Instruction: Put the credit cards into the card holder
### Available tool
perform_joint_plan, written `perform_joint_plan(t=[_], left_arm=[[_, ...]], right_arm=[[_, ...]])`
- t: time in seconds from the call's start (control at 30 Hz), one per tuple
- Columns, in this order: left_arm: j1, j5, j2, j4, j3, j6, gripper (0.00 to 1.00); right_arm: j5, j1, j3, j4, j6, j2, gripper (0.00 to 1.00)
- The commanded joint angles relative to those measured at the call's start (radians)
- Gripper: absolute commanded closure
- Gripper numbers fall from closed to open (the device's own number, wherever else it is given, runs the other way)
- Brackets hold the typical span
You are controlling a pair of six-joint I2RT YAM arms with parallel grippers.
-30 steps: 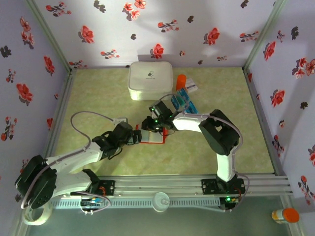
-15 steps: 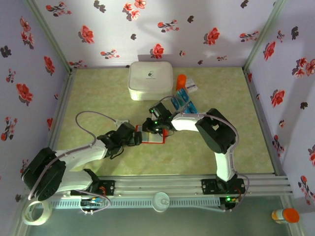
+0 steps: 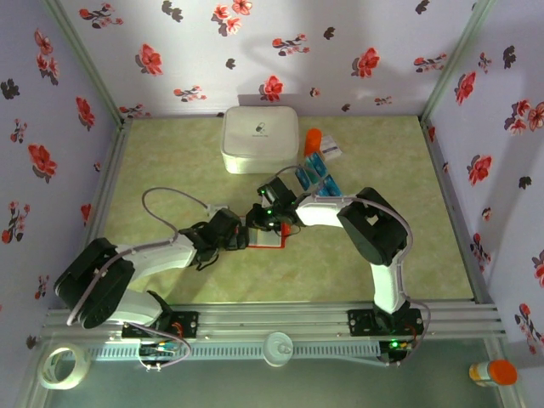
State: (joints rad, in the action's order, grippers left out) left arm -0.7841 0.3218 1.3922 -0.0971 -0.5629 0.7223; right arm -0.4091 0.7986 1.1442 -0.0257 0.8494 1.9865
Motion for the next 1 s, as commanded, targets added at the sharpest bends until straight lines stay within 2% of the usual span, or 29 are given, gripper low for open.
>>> perform_joint_plan(t=[0.0, 0.3, 0.6, 0.97], left_arm=[[0.011, 0.017, 0.018, 0.020, 0.000, -0.022, 0.00], [0.013, 0.025, 0.037, 0.018, 0.041, -0.005, 0.00], [0.013, 0.023, 0.047, -0.004, 0.020, -0.004, 0.00], [0.015, 0.021, 0.054, -0.053, -0.008, 0.001, 0.00]], right_arm=[[-0.006, 0.004, 0.008, 0.019, 0.007, 0.008, 0.83], [-0.003, -0.013, 0.069, 0.107, -0.016, -0.040, 0.78], [0.053, -0.095, 0.095, 0.305, -0.094, -0.217, 0.70], [0.284, -0.196, 0.192, 0.701, -0.327, -0.373, 0.65]])
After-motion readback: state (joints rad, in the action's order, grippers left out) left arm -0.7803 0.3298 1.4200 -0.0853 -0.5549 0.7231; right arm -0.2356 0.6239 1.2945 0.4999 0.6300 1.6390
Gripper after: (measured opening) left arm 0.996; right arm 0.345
